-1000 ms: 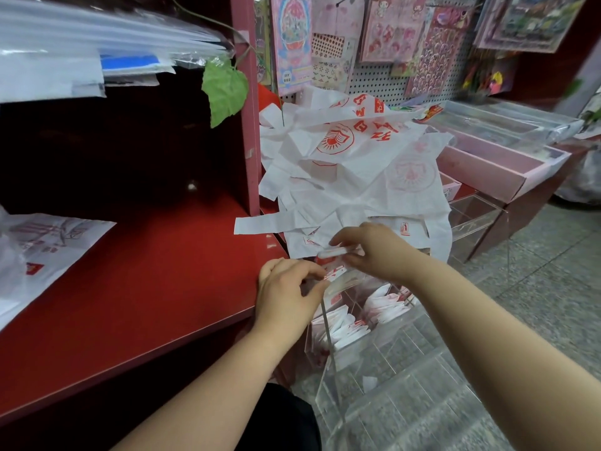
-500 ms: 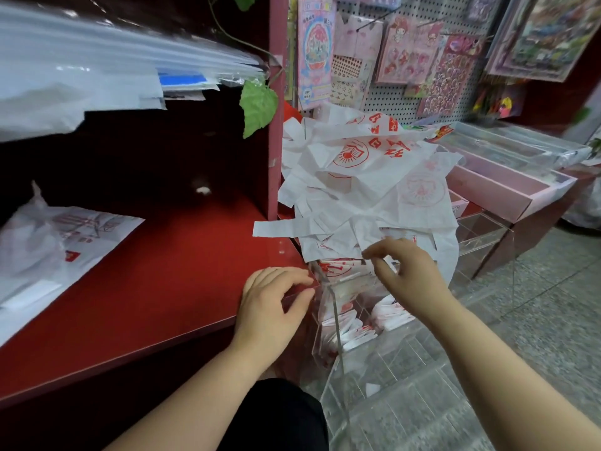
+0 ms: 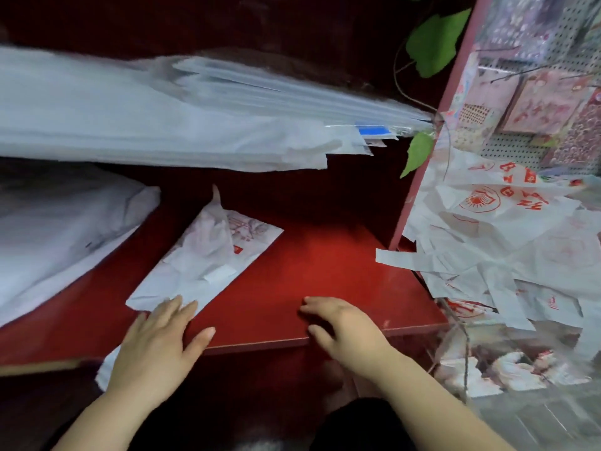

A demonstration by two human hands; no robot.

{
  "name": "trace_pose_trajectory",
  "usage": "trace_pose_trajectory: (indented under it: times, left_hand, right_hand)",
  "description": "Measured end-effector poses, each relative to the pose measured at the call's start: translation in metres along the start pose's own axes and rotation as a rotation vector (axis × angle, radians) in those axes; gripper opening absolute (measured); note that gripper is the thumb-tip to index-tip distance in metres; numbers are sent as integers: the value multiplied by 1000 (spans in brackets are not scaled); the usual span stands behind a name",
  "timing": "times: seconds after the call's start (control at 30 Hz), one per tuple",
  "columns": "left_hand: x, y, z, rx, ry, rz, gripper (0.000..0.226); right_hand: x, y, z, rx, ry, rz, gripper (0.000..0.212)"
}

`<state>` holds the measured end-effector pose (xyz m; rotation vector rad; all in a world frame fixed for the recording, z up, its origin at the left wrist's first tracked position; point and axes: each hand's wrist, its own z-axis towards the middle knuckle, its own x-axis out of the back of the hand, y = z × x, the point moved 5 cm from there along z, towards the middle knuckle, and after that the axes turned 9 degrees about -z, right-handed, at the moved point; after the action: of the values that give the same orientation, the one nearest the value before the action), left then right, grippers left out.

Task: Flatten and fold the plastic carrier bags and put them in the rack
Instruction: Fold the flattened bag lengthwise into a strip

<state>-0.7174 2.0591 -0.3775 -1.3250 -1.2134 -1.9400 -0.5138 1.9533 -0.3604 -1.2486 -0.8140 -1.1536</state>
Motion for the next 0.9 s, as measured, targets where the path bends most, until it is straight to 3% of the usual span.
trace_pose_trajectory:
  times: [0.13,0.2,0.27,0.4,0.53,0.63,0.77,0.83,0.9]
  left_hand:
    - [0,-9,3,-43,-117,21,137]
    - [1,-12,6,-86,-94,37,145]
    - [4,-15,10,-142,-32,8,137]
    - [6,-21,12,-268,-57,-84,80]
    - [6,-22,6,-393,50,-235,66]
    - [8,-23,4,-454,87,-299,47]
    - [13,-35,10,-461,184,-373,61]
    - [18,-42,19,-413,222,-336,66]
    - [26,-47,31,-317,227,-307,63]
  right_hand:
    - [-26,-37,37,78,-16,-54,61]
    - [-32,-50,56,106,-10,-82,56]
    - [-37,-57,74,122,-8,-118,52]
    - [-37,-48,96,34,16,-142,49]
    - [-30,-40,98,-82,135,-155,49]
    - [-26,-27,97,-116,115,-161,52]
    - [-18,-11,88,-83,-7,-171,54]
    - [-10,-11,78,-82,-20,-266,76]
    - [-4,-18,64,-25,21,-314,79]
